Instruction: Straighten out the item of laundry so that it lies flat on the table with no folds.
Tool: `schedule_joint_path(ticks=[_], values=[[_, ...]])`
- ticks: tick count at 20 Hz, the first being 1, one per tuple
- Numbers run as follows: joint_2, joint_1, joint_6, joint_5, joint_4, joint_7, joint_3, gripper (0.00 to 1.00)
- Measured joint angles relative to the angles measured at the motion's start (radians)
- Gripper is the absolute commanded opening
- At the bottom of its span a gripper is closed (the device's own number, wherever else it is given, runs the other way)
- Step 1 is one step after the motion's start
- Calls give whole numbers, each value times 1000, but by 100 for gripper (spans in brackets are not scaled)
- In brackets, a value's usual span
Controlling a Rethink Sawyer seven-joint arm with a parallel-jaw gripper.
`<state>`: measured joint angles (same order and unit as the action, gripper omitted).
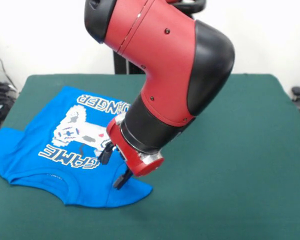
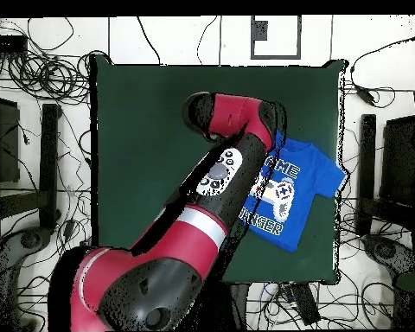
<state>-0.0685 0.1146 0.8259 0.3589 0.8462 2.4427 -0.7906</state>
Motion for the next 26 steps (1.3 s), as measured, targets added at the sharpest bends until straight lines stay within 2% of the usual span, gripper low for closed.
schedule_joint_path(ticks=[26], values=[[-7, 3, 0, 5, 7, 0, 77, 100]])
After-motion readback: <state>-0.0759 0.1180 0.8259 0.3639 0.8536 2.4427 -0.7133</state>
